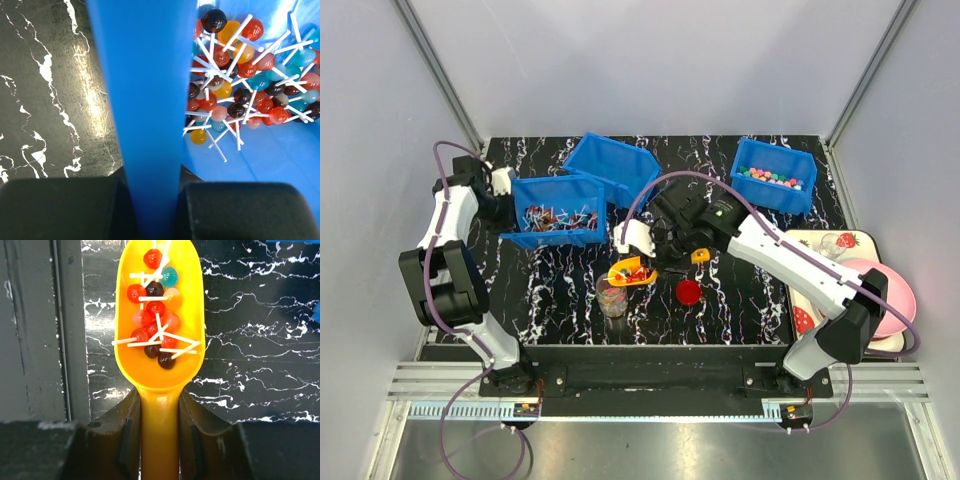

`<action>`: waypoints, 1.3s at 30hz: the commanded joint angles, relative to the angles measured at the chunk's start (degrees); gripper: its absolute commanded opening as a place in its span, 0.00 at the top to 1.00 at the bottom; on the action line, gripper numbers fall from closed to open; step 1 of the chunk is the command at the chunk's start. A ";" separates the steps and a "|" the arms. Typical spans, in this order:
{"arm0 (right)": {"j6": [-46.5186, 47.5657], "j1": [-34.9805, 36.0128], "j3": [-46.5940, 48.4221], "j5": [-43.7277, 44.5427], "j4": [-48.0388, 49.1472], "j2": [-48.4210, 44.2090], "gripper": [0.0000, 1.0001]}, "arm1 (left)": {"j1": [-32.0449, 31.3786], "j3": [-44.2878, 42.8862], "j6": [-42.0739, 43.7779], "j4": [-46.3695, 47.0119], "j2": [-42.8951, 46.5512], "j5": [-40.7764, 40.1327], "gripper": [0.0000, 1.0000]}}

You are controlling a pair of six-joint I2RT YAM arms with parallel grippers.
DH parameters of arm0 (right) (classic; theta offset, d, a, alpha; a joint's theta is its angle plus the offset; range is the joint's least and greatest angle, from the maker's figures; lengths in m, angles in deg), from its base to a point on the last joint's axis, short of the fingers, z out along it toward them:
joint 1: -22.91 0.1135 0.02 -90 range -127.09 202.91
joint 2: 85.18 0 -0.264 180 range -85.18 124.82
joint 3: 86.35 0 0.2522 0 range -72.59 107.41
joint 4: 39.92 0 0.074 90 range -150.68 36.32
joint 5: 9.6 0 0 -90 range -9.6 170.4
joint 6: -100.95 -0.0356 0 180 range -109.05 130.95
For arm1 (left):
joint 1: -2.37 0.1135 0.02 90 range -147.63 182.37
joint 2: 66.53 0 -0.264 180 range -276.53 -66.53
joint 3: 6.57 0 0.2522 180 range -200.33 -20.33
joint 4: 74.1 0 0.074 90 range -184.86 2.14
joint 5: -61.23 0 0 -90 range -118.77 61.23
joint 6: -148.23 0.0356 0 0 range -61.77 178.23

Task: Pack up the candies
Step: Place the fake candies in the packing bottle.

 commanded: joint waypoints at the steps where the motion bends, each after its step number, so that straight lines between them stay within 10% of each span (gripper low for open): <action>1: 0.44 1.18 1.28 2.38 1.07 0.48 1.00 | 0.31 -0.71 -1.10 3.12 3.92 5.59 1.00; 39: 5.89 4.52 8.66 11.96 -7.45 6.19 1.00 | 0.31 0.26 -1.27 3.82 4.88 7.17 1.00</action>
